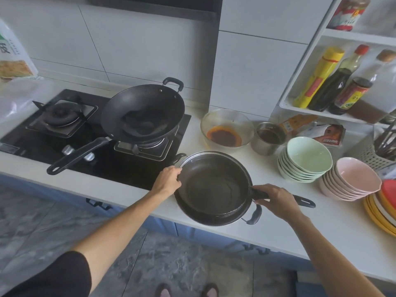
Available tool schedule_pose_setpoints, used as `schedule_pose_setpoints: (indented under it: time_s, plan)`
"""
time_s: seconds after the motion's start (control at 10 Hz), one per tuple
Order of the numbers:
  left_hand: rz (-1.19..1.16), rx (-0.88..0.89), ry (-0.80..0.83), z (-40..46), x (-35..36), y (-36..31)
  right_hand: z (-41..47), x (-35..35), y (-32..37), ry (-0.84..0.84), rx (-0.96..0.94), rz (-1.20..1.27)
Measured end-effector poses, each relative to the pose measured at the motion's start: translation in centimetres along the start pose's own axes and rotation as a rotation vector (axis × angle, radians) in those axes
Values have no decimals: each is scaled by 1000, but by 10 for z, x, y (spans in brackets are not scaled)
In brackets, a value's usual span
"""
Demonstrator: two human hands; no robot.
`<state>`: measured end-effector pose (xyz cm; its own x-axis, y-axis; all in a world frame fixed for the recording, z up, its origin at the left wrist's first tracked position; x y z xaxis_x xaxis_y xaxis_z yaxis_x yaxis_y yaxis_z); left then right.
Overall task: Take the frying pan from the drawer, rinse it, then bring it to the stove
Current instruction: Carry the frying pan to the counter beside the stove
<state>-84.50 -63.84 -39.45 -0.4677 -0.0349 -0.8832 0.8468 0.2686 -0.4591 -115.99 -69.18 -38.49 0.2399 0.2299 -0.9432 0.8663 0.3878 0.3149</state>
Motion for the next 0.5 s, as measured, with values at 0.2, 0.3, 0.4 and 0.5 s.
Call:
schedule_pose_setpoints:
  time_s: [0.2,0.3,0.4,0.5]
  plan:
    - [-96,41,30,-6,-2,2,-2,-14,13,-61,15,-81]
    - [-349,-16,49,-21,-12,15,-8,-13,24,-112,-19,-96]
    - [-557,-8,64,-38,-29,25,-23,-20,32,-203,12,-83]
    - [-742,-35,95,-71,-36,40,-62,-35,48,-327,65,82]
Point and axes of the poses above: each hand's wrist, its own z-axis towards the middle knuckle, its own x-axis out of the palm, y = z × x, the point moved 10 cm from there along z, towards the middle knuckle, and after that the axes turned 4 degrees about -y, right-handed, at the moved point
